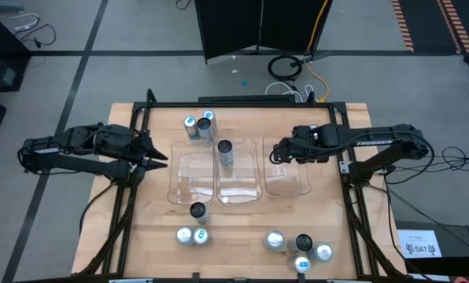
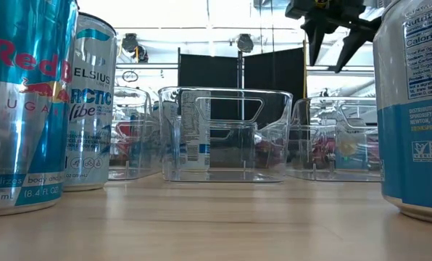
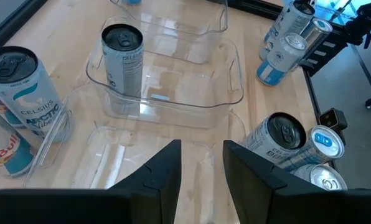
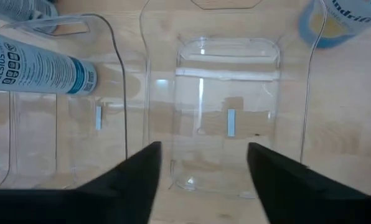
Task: Sort soda cans
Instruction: Put the top blue-white soda can into the right transparent bin
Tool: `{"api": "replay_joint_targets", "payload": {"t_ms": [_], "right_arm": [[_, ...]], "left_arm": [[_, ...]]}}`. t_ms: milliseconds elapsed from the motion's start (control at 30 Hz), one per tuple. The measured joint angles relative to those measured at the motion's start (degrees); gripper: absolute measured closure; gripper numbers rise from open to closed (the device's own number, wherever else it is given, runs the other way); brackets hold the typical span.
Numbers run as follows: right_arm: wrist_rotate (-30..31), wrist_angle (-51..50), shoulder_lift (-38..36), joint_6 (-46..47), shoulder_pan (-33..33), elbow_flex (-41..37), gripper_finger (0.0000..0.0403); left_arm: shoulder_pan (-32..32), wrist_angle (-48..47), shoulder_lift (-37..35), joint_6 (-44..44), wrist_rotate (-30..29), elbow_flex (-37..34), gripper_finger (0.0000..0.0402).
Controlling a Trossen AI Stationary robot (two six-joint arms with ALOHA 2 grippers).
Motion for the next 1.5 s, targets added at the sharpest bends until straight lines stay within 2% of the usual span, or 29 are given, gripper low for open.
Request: {"api": "replay_joint_targets", "payload": {"t_ms": [200, 400, 600, 700, 800, 967, 1233, 1367, 1500], "right_arm": [[0.2, 0.8, 0.0, -2.0, 0.0, 0.0, 0.0061], [0.3, 3.6, 0.0, 1.6, 0.4, 0.0, 0.0016], [2.9, -5.3, 0.3, -0.3, -2.6, 0.0, 0.0012], [3.1, -10.0, 0.3, -1.4, -6.3, 0.0, 0.0012], [3.0, -13.2, 0.3, -6.6, -11.6, 0.0, 0.0012], [2.5, -11.4, 0.3, -20.3, -21.6, 0.0, 0.0012], [0.4, -9.5, -0.1, -35.3, -35.8, -0.2, 0.0012], [-3.8, -3.9, -0.8, -41.4, -41.6, -3.8, 0.0012], [-6.7, -0.3, -1.5, -43.6, -45.4, -9.0, 0.0012]], "left_arm": [[0.0, 0.0, 0.0, 0.0, 0.0, 0.0, 0.0274], [0.0, 0.0, 0.0, 0.0, 0.0, 0.0, 0.0274], [0.0, 0.1, 0.0, -0.1, 0.0, 0.0, 0.0274], [0.0, 0.3, 0.0, -0.1, 0.0, 0.0, 0.0274], [0.0, 1.2, 0.0, -0.1, -0.3, 0.0, 0.0274], [0.0, 2.7, 0.0, -0.1, -0.6, 0.0, 0.0274], [0.0, 3.8, 0.0, -0.3, -0.7, 0.0, 0.0274], [0.0, 3.8, 0.0, -0.3, -0.7, 0.0, 0.0274], [0.0, 3.8, 0.0, -0.1, -0.7, 0.0, 0.0274]]}}
